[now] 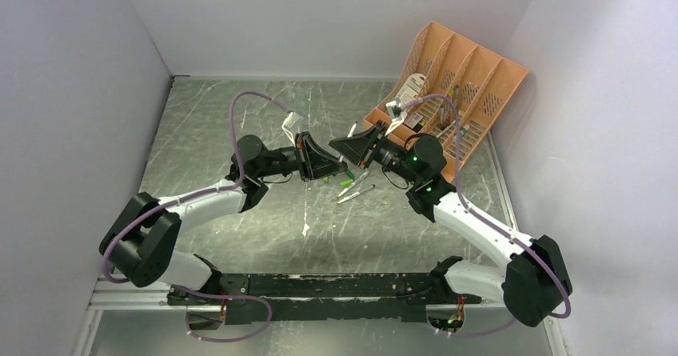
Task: Insert the pens into the pen caps
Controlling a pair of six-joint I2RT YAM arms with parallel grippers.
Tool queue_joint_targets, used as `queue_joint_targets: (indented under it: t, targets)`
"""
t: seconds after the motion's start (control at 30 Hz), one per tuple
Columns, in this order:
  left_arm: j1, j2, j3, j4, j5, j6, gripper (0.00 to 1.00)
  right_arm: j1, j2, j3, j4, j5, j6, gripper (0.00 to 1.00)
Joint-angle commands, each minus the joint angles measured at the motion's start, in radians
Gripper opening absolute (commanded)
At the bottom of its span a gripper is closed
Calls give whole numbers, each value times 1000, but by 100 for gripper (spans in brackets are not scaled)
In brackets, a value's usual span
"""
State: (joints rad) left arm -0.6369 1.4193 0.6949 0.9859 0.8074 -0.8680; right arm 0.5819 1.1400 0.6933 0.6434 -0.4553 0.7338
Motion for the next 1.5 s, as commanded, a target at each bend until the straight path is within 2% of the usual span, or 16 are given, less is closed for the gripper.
queue_joint_targets:
  t: [0.0,0.07,0.1,0.23,0.4,0.47,0.53,0.6,0.63,0.67,0.73,0.8,1.13,1.27,1.4,1.47]
  targets:
    - [-14,-9,28,44,26,-25,7,4,-3,9,19,3,-9,0]
    - [-13,-14,30,19,24,-2,7,4,-31,6,-36,74,-30,22]
    - [-13,-16,30,8,19,8,7,4,-48,0,-50,110,-43,27]
    - [-13,-16,20,12,13,9,7,3,-79,1,-97,159,-76,29]
    - [-15,-6,8,42,15,-4,7,3,-84,-19,-52,168,-56,27]
    - [-15,-13,3,40,7,2,7,3,-84,-18,-55,176,-56,18]
    - [-15,-20,1,37,5,6,8,3,-77,-13,-62,172,-58,0]
    - [-15,-24,4,35,-3,10,25,3,-66,-7,-64,155,-61,0]
    - [-14,-27,3,39,-10,10,41,3,-60,-4,-60,135,-58,0]
    - [-14,-30,3,42,-20,7,52,3,-53,-4,-56,117,-55,0]
    - [-14,-33,10,41,-38,7,62,4,-45,0,-66,91,-65,0]
    - [-15,-28,23,43,-45,7,64,6,-46,-4,-70,78,-73,0]
    - [-15,68,45,175,-33,-93,53,6,-76,-20,-1,-17,-40,0]
    - [-15,76,52,180,-36,-106,9,6,-85,-26,2,-32,-43,0]
    - [-16,69,47,172,-18,-96,7,6,-91,-36,19,-19,-32,0]
    - [-12,46,36,117,-23,-36,7,4,-107,-41,-6,27,-37,25]
